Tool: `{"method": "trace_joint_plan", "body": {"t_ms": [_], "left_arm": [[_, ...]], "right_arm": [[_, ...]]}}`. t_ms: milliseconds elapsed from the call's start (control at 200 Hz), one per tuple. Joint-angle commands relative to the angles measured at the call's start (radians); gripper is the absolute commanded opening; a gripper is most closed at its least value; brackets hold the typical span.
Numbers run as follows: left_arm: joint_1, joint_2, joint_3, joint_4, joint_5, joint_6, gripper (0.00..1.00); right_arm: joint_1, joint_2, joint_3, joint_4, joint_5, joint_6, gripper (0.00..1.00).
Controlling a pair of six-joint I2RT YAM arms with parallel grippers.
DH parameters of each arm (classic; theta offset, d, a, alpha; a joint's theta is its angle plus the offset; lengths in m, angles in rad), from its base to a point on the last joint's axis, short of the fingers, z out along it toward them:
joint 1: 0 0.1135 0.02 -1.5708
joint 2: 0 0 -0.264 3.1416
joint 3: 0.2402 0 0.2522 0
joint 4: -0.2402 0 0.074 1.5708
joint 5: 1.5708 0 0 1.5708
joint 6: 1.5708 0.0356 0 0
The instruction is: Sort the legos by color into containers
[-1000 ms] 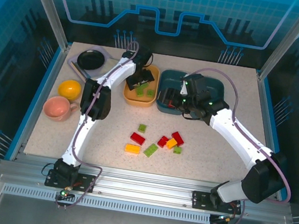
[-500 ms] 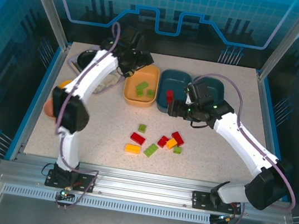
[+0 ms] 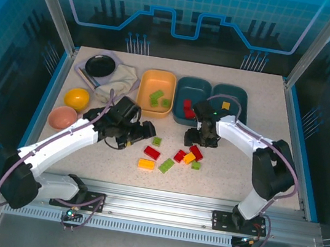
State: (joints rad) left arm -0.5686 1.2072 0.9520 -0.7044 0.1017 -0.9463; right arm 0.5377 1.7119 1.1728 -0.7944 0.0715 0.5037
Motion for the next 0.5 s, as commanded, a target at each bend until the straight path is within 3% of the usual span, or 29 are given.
{"method": "trace_joint_plan", "body": {"t_ms": [0, 285, 495], "left_arm": [[-0.009, -0.071, -0.016, 0.055, -0.029, -0.053, 0.91], [-0.011, -0.069, 0.008, 0.037, -0.038, -0.041, 0.91], [-0.015, -0.053, 0.023, 0.053, -0.021, -0.03, 0.91]], "right_arm": [[-0.001, 0.061, 0.037, 0.006, -0.004, -0.037, 0.76], [0.0, 0.091, -0.021, 0.021, 0.011, -0.026, 0.69], [-0.023, 0.092, -0.054, 0.017, 0.042, -0.015, 0.51]]}}
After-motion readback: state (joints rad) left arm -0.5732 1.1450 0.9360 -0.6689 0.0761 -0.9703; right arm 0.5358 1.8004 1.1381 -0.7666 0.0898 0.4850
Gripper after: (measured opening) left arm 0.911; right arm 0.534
